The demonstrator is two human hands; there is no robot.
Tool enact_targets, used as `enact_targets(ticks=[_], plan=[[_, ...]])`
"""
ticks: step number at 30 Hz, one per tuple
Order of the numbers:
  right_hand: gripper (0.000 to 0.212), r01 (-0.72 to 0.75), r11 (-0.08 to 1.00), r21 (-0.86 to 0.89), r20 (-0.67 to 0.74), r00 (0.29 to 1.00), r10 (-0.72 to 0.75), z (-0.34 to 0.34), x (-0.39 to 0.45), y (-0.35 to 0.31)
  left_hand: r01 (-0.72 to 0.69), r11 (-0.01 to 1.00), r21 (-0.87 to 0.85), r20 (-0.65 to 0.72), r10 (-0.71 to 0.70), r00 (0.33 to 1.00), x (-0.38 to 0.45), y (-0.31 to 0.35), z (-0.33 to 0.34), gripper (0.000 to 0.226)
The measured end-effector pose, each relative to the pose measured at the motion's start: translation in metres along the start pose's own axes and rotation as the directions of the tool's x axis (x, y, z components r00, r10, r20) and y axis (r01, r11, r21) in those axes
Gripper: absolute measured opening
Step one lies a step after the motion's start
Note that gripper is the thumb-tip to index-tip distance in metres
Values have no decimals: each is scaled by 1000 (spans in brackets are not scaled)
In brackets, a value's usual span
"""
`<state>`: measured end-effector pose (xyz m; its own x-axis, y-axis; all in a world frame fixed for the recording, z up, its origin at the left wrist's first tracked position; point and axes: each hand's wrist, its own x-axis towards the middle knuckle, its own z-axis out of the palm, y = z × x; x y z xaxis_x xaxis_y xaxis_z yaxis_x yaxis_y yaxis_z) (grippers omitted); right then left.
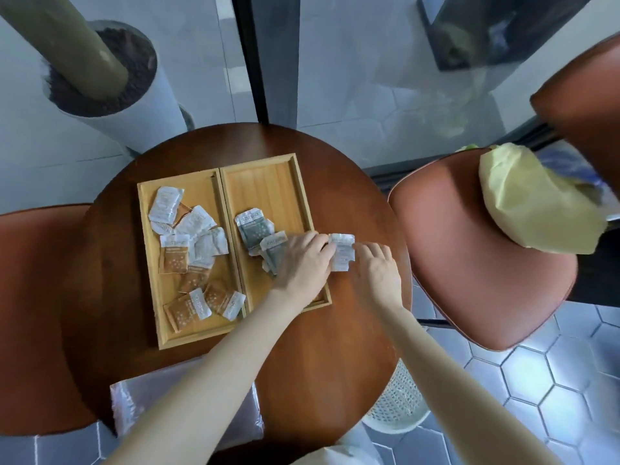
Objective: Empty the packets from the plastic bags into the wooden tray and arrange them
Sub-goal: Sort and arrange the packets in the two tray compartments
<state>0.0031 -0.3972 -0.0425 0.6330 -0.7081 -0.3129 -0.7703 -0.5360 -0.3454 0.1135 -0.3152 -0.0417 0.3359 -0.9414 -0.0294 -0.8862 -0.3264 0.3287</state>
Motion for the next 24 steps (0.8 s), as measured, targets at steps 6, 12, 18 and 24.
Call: enact_targets(ticks=[6,12,18,24], plan=[[47,-125,982,142,-119,983,142,23,-14,6,108,988,106,156,-124,980,8,12,26,59],[37,-202,950,238,-179,952,247,31,-8,-1,124,988,96,158,-138,978,8,10,33,57],[27,-255,906,336,-87,950,300,30,-4,4,157,987,31,77,-159,984,12,9,30,47],[16,-250,866,433,-13,959,283,22,-2,12,172,985,-25,87,-170,982,13,8,25,48]])
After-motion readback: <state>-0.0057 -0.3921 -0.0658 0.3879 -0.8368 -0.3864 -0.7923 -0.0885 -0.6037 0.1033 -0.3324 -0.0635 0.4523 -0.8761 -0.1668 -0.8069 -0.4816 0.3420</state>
